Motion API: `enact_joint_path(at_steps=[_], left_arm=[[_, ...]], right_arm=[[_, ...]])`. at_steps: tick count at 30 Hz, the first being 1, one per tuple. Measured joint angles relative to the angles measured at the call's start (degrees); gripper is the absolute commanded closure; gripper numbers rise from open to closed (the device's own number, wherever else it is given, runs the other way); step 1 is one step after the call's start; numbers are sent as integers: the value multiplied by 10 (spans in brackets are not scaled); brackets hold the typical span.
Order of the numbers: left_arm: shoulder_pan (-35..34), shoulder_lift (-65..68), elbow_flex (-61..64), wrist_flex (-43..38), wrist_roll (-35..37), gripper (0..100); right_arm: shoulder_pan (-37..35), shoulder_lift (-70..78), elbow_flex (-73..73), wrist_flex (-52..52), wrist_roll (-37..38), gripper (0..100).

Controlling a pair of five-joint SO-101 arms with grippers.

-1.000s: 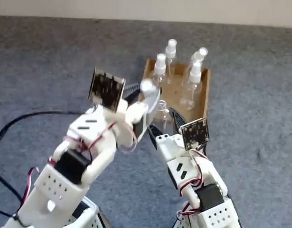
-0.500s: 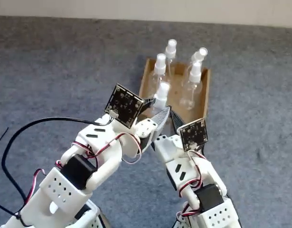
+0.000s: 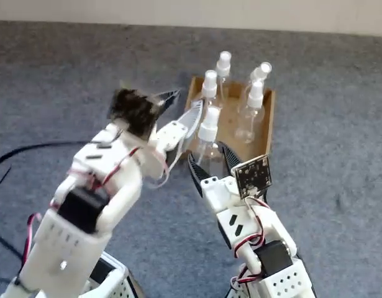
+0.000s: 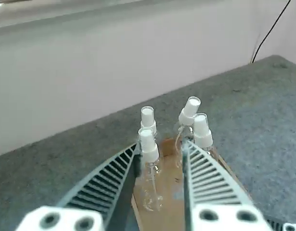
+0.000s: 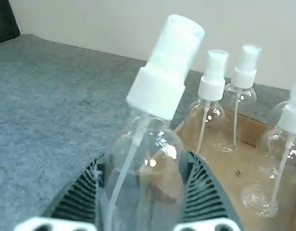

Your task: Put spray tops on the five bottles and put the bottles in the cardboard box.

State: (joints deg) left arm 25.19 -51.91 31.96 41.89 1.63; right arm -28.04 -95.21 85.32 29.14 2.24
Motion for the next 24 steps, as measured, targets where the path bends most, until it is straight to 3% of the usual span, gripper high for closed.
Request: enact_joint_path(at_steps=[4, 11, 16, 24], left_arm=[[-3, 98, -76, 15, -8, 870], [-2, 198, -159, 84, -38, 871], [-1, 200, -156, 135, -40, 871], [28, 132, -80, 141, -39, 934]], right_arm=[[-10, 0, 0, 0, 58, 995], [-25, 0, 0, 0, 69, 995], [-31, 0, 1, 0, 69, 995], [-32, 1, 3, 2, 70, 995]])
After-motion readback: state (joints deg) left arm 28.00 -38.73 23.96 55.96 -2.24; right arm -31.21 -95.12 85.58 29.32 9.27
